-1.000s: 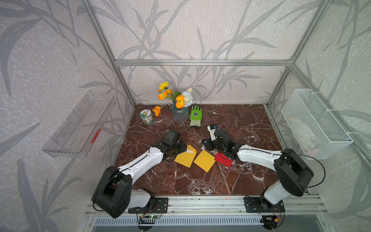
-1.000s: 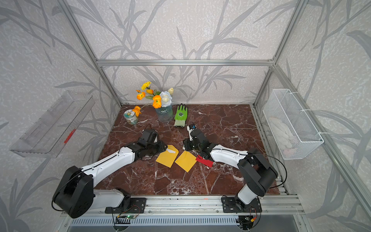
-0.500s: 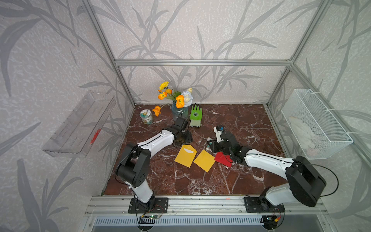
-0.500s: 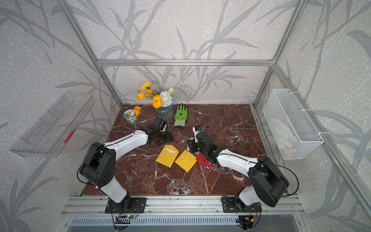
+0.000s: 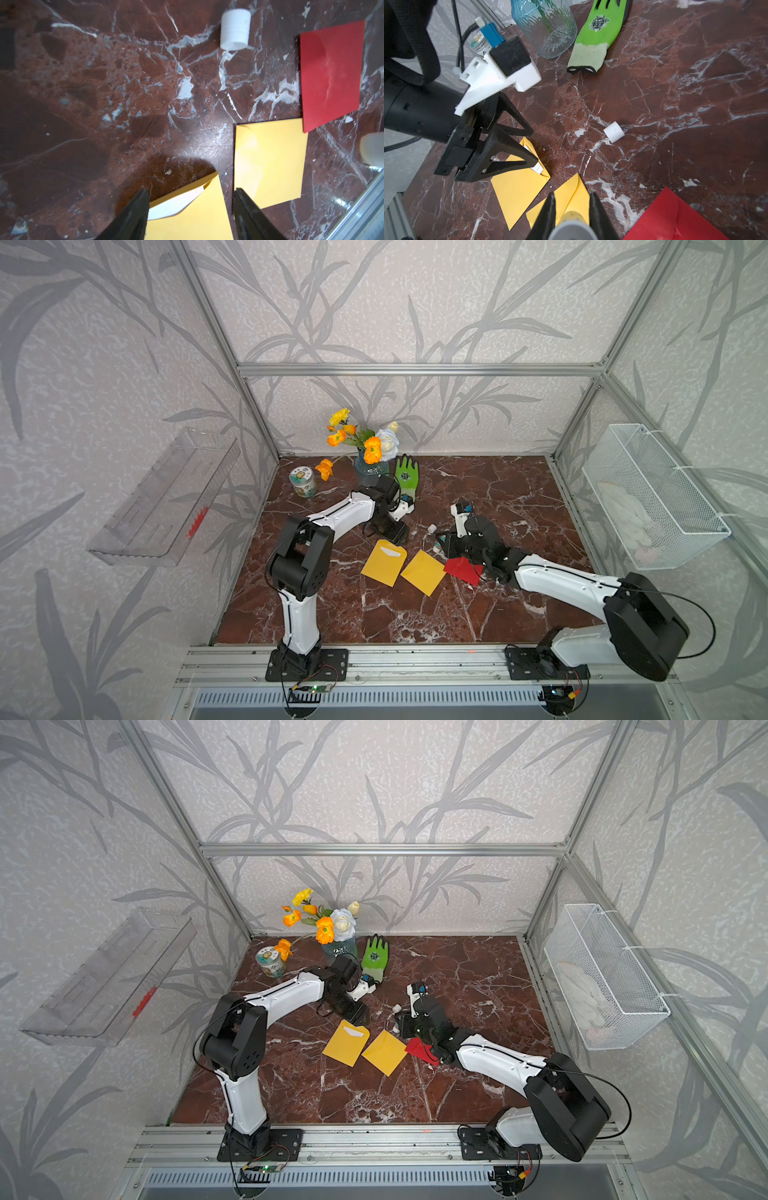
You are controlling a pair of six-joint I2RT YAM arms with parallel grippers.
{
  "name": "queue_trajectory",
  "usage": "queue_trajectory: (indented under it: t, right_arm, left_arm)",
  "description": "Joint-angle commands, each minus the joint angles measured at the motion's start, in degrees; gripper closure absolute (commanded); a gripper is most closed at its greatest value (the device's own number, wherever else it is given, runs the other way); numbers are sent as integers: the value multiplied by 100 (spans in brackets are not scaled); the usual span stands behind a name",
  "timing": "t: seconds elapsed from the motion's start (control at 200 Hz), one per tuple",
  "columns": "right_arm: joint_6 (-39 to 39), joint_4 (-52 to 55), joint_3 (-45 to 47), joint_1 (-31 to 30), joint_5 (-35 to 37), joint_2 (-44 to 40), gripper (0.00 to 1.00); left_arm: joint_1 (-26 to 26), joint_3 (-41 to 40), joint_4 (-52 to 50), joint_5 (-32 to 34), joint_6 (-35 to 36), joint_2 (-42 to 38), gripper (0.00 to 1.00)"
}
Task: Seal the envelope with a glue stick
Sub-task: Adjust the envelope at the center of the board.
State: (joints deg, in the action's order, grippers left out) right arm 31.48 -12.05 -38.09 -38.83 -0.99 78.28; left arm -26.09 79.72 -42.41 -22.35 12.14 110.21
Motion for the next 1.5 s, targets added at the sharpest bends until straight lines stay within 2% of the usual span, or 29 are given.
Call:
queue_trajectory:
  t: [0.0, 0.3, 0.43, 0.59, 0.69, 0.74, 0.825, 1.03, 1.31, 1.43, 1.445, 1.48, 1.495]
  right_arm:
    - [51, -14, 98, 50, -59, -249, 100]
    - [84, -17, 285, 129, -26, -388, 100]
    - [92, -36, 309, 146, -24, -384, 100]
    - [103, -60, 320, 156, -41, -341, 100]
    - [103, -74, 319, 156, -41, -322, 100]
    - [103, -78, 315, 154, -41, -324, 100]
    - [103, -79, 324, 156, -38, -313, 100]
    - [121, -112, 328, 179, -46, -263, 100]
    - [139, -153, 241, 178, -204, -104, 100]
    - [147, -183, 199, 183, -268, -41, 100]
    - [147, -194, 197, 183, -270, -27, 100]
    - [147, -195, 182, 183, -294, -8, 100]
    - [154, -201, 179, 183, -309, -2, 100]
  left_arm:
    - [25, 213, -460, 245, 908, 170, 35]
    - [139, 537, -905, 319, 1442, 426, 44]
    - [157, 468, -999, 391, 1428, 484, 51]
    - [174, 344, -953, 428, 1362, 462, 54]
    - [213, 344, -953, 442, 1279, 441, 63]
    - [239, 344, -953, 437, 1214, 411, 76]
    - [275, 290, -953, 416, 1130, 322, 90]
    - [353, 31, -841, 477, 805, 12, 100]
    - [809, -513, -344, 582, -163, -889, 100]
    - [919, -686, -269, 343, -158, -1199, 100]
    - [921, -706, -268, 266, -112, -1223, 93]
    - [921, -731, -280, 78, -10, -1247, 67]
    - [921, -736, -296, -6, 50, -1243, 58]
